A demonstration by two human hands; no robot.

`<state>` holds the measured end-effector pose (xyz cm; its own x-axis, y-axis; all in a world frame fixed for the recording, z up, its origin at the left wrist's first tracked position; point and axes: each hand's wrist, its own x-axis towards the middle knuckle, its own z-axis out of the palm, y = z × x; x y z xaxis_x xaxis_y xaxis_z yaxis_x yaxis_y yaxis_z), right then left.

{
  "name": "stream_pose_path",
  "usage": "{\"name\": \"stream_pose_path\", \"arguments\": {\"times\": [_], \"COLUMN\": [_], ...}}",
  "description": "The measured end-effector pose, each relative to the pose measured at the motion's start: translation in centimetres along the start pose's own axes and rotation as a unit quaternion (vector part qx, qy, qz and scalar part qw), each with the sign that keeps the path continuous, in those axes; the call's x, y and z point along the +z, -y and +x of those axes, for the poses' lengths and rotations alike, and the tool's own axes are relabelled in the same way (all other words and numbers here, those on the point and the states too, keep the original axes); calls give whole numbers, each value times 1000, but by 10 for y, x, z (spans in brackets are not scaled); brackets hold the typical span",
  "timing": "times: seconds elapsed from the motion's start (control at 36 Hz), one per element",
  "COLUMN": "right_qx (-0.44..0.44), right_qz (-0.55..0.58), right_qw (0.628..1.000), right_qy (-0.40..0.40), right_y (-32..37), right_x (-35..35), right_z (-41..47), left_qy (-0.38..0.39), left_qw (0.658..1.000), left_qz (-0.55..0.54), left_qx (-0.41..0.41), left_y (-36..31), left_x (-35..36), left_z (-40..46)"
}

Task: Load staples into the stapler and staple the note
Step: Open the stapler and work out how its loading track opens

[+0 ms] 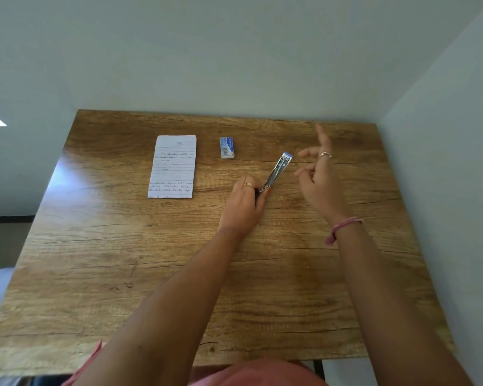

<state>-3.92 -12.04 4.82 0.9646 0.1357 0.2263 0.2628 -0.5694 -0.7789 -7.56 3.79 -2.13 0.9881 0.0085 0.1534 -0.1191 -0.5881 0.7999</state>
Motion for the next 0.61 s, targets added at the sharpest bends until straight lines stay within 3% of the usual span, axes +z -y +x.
{"name": "stream_pose_path", "arguments": {"times": [0.08,0.11,0.22,0.31,0.47,0.61], "right_qx": [-19,-16,-47,-16,14,-37], "right_qz": [-186,-192,-119,-91,-152,-117], "right_qw": [971,969,989,995,980,985], "right_qy": [147,157,66,32,130,120], "right_y": [-4,-5,-1,0,-1,4], "right_x": [0,0,-2,0,4,-4], "right_z": [-1,-1,-2,-2,-7,-9], "left_qy": [0,0,-6,-10,-5,-2], "left_qw": [1000,1000,1000,1000,1000,1000], "left_qz": [2,4,4,4,6,4], "left_qx": [6,9,5,11,4,-8], "left_y": [0,0,0,0,0,-1], "left_x": [0,0,0,-1,-1,-1], "left_z": [0,1,0,-1,0,0]}}
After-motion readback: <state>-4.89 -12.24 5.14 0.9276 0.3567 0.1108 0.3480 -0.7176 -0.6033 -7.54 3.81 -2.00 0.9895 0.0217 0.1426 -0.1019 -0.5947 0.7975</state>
